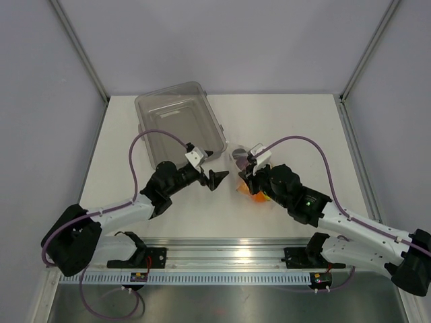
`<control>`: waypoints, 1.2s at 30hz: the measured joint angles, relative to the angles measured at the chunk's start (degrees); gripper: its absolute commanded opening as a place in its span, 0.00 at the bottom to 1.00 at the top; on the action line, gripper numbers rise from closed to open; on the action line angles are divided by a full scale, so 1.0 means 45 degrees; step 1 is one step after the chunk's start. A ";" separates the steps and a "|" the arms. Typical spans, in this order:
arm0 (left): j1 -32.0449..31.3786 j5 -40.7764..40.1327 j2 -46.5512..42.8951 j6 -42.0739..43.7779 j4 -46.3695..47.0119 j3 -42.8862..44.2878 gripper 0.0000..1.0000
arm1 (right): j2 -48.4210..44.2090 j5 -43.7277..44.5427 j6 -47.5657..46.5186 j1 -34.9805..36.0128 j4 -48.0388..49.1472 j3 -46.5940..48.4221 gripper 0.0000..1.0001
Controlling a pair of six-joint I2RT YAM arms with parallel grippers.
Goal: Open the zip-top bag and remove the fake food
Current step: Pick up the zipper food storage bag at the center of the board.
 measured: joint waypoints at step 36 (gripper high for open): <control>-0.0869 0.3823 0.2633 0.2093 -0.1015 0.3424 0.68 | -0.2404 0.1093 0.0155 0.0034 -0.0903 -0.0102 0.00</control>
